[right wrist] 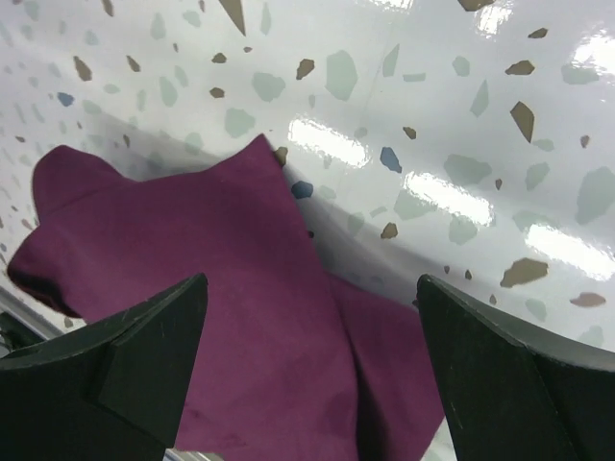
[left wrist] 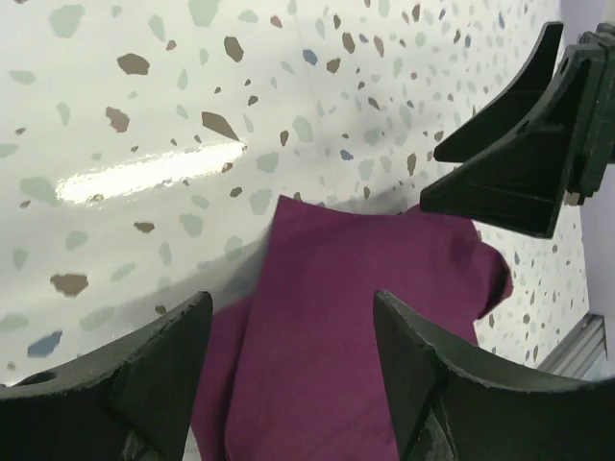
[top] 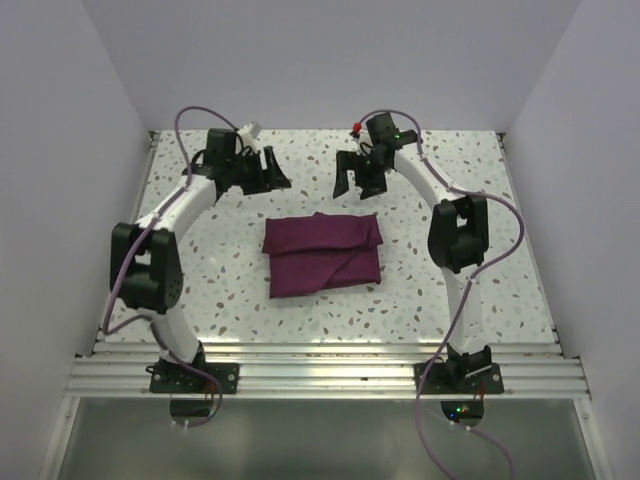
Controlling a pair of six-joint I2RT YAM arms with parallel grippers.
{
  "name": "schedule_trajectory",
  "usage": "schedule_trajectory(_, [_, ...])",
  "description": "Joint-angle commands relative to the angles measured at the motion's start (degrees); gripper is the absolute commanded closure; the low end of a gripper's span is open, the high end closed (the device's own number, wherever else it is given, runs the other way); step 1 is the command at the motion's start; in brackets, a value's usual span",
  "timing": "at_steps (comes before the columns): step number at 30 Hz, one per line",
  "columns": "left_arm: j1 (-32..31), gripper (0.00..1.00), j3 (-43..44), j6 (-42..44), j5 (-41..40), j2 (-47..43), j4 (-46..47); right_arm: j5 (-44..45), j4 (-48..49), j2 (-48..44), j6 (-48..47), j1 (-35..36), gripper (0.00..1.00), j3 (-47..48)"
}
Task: Prepare the surgical pack
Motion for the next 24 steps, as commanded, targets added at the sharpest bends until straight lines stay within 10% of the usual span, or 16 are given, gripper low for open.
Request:
schedule_trajectory(1, [-0.59, 0.29, 7.66, 4.15, 8.18, 11.46, -5.34, -3.05, -5.52, 2.24, -3.08, 0.44, 0.07, 6.15])
schedule_trajectory(24, [-3.32, 0.43, 2.24, 6.53, 14.7, 9.65, -8.68, -3.31, -0.78, -7.06, 0.0, -0.96, 0.07, -6.24])
